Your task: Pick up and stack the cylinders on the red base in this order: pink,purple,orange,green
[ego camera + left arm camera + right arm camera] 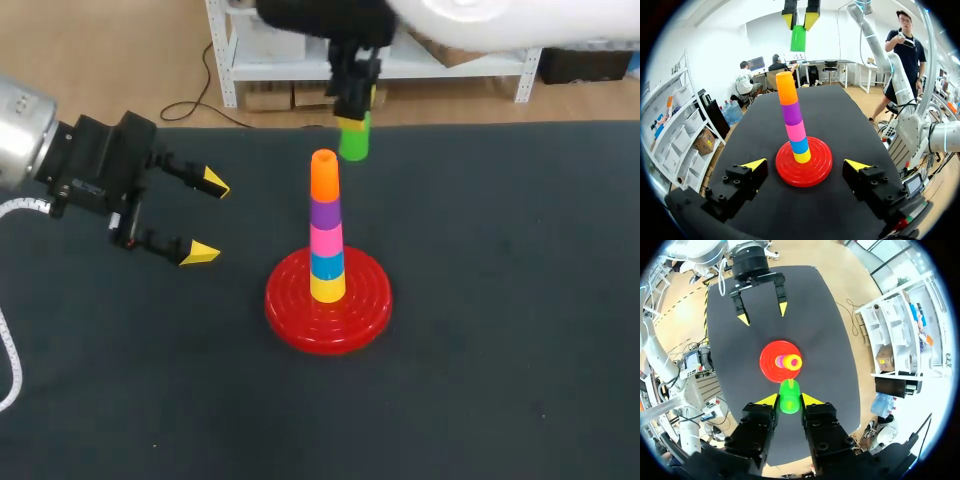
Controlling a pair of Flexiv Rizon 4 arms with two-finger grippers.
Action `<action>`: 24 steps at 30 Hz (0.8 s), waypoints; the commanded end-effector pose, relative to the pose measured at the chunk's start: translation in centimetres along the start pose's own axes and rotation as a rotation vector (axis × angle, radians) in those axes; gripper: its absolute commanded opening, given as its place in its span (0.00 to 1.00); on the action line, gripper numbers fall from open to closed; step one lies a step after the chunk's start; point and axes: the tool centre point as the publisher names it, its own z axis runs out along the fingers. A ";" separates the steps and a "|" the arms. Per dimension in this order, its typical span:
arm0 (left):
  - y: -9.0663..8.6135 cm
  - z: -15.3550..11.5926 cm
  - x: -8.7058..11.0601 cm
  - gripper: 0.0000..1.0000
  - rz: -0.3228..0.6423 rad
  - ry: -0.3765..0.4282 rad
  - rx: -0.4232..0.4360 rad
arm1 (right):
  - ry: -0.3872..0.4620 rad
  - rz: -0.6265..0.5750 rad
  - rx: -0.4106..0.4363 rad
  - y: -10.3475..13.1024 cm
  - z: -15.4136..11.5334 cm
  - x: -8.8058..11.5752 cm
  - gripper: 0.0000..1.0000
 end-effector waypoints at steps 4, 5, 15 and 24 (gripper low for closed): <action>0.0 0.0 0.2 1.00 0.003 -0.005 -0.002 | 0.029 0.005 -0.026 -0.4 1.2 -1.8 0.00; 0.0 0.0 0.2 1.00 0.003 -0.005 -0.002 | 0.034 0.019 -0.034 -0.5 1.3 -2.0 0.00; 0.0 0.0 0.2 1.00 0.003 -0.005 -0.002 | 0.014 0.023 -0.039 -0.9 1.7 -2.5 0.00; 0.0 0.0 0.2 1.00 0.003 -0.005 -0.002 | 0.019 0.028 -0.038 -0.9 2.4 -2.5 0.00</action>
